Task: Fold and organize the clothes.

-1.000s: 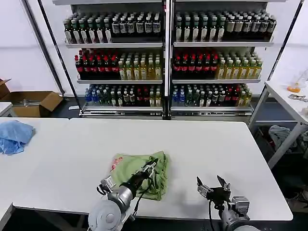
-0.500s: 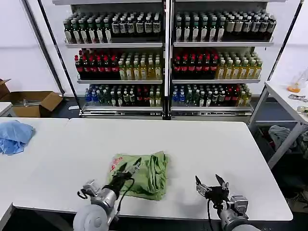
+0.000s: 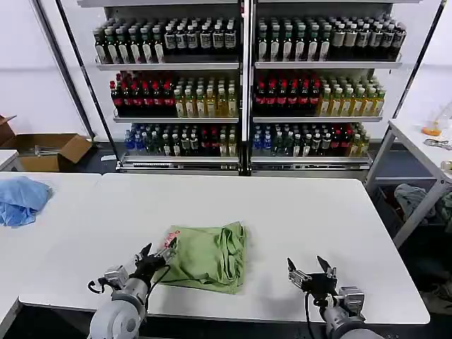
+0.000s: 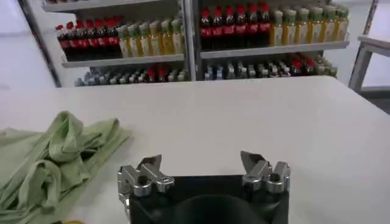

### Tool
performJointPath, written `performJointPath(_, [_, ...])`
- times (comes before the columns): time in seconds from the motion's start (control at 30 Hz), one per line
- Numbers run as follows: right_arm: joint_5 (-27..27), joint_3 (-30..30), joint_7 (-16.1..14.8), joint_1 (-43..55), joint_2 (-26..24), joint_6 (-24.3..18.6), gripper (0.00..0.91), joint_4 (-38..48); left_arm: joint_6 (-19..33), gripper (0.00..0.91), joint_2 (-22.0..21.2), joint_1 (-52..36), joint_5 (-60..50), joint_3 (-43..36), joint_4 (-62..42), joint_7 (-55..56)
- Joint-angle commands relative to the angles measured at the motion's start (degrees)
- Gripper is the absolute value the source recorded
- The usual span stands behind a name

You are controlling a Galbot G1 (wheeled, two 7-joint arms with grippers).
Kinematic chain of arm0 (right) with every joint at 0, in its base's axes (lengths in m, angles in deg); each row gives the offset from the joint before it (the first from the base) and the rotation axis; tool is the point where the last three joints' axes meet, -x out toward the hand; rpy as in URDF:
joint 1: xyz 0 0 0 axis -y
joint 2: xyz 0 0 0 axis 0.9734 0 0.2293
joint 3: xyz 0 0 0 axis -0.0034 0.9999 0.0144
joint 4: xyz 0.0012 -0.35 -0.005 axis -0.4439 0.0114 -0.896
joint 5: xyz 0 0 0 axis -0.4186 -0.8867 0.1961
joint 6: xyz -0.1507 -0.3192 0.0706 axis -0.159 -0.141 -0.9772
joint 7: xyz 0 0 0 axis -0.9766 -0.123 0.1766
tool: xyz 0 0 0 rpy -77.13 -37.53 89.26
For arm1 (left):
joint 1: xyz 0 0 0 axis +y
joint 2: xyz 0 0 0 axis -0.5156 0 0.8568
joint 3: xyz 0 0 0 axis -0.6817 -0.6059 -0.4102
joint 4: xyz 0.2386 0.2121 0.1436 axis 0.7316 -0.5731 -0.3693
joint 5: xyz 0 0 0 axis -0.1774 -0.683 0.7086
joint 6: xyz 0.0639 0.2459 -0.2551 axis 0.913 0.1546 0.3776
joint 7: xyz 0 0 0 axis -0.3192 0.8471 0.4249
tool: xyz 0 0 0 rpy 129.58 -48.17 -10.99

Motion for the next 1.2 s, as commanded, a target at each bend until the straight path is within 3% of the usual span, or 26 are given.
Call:
performJointPath(0.03, [0.1,-0.2,0.0,0.1,0.0,0.0,0.907,0.0,-4.3,0.907,0.6,-1.0,-0.5,-1.1,-1.9,-2.6])
performJointPath(0.27, [0.2,-0.2,0.0,0.4,-0.2,0.0,0.907,0.1,-6.3,0.907,0.4,-2.5,0.7,-1.7,-4.5,-3.9])
performJointPath(0.3, [0.2,-0.2,0.1,0.4,-0.2,0.1,0.907,0.1,-6.4,0.856,0.4,-2.5,0.9,-1.7,-4.6,-4.0])
performJointPath(0.37, [0.2,-0.2,0.1,0.4,-0.2,0.1,0.907,0.0,-6.8,0.695,0.4,-2.5,1.6,-1.5,-4.8,-4.0])
performJointPath(0.4, [0.2,-0.2,0.1,0.4,-0.2,0.1,0.907,0.0,-6.9,0.695,0.4,-2.4,1.9,-1.4,-4.7,-4.0])
performJointPath(0.43, [0.2,-0.2,0.1,0.4,-0.2,0.1,0.907,0.0,-6.9,0.383,0.4,-2.3,2.3,-1.3,-4.7,-4.0])
performJointPath(0.47, [0.2,-0.3,0.1,0.3,-0.2,0.1,0.907,0.0,-7.0,0.312,0.4,-2.2,3.2,-1.1,-4.5,-4.0])
performJointPath(0.5, [0.2,-0.3,0.2,0.3,-0.2,0.1,0.907,0.0,-7.1,0.151,0.4,-2.0,4.0,-1.0,-4.3,-4.1])
performJointPath(0.57, [0.2,-0.2,0.2,0.3,-0.1,0.2,0.907,-0.1,-7.3,0.071,0.4,-1.7,6.2,-0.3,-3.9,-4.2])
performJointPath(0.93, [0.0,-0.3,0.5,-0.3,0.6,0.2,0.907,-0.8,-7.6,0.040,0.0,-1.6,19.6,3.3,-2.8,-5.5])
performJointPath(1.2, [0.1,-1.1,0.5,-1.3,0.9,0.1,0.907,-1.6,-8.8,0.030,0.9,-1.3,33.1,10.9,0.3,-5.2])
